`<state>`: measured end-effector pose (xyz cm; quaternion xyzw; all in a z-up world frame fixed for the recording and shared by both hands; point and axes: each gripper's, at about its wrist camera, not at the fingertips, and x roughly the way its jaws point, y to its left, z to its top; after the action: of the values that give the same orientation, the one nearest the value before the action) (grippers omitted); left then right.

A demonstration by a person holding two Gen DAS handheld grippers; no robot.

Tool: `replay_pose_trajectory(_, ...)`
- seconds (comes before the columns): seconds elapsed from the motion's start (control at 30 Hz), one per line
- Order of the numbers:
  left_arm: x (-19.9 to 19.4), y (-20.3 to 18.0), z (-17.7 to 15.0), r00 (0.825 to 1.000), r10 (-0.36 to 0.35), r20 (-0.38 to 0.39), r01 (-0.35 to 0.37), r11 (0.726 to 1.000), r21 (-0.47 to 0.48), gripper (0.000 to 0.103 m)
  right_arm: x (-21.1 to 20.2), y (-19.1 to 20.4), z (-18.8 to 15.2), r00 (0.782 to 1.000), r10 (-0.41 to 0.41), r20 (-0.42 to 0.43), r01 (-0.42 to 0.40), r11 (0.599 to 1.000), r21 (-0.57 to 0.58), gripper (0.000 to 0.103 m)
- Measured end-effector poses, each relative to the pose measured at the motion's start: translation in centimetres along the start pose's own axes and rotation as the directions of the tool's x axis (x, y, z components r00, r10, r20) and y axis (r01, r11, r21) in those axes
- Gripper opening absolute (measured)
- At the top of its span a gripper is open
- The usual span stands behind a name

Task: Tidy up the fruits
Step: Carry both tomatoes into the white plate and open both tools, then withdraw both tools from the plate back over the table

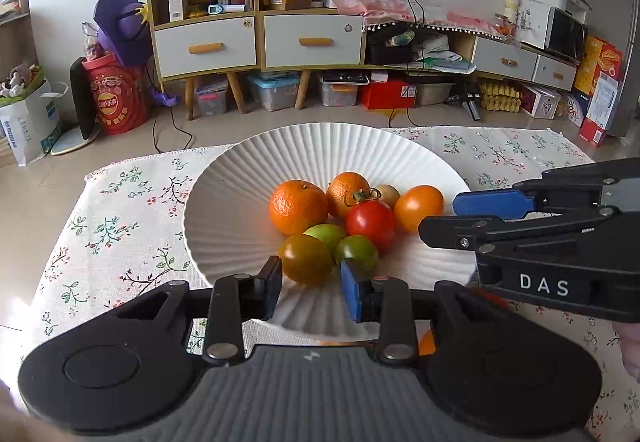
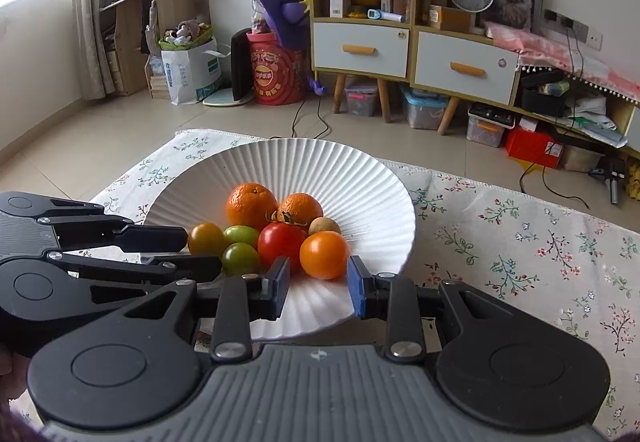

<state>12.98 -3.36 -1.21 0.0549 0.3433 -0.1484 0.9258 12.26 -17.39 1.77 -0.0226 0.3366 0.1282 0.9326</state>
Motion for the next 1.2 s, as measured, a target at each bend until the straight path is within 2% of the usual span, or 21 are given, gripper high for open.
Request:
replay_pose_trajectory(0.27, -0.5, 0.2, 0.3, 1.0, 0.002, -0.008, -0.002, 1.0, -0.012, 0.036, -0.4, -0.1, 0.0, 1.0, 0.001, 0.003, -0.001, 1.0, 0.004, 0.033)
replay_pose_trajectory(0.43, -1.1, 0.4, 0.4, 1.0, 0.001, -0.014, -0.002, 1.0, -0.017, 0.045, -1.1, -0.3, 0.1, 1.0, 0.001, 0.004, -0.001, 1.0, 0.006, 0.038)
replay_pose_trajectory(0.87, -3.5, 1.3, -0.6, 0.998, -0.007, -0.056, 0.005, 0.999, -0.035, 0.06, -3.8, -1.5, -0.6, 1.0, 0.029, 0.001, -0.029, 1.0, 0.012, 0.048)
replay_pose_trajectory(1.07, -4.5, 1.3, -1.3, 0.998, 0.0, -0.056, -0.001, 1.0, -0.009, 0.07, -5.0, -1.8, -1.4, 0.999, 0.045, -0.002, -0.045, 0.999, 0.006, 0.053)
replay_pose_trajectory(1.2, -5.3, 1.2, -1.9, 0.999, -0.001, -0.054, 0.001, 1.0, -0.005, 0.082, -5.4, -2.0, -1.8, 0.998, 0.064, -0.013, -0.064, 0.998, 0.018, 0.059)
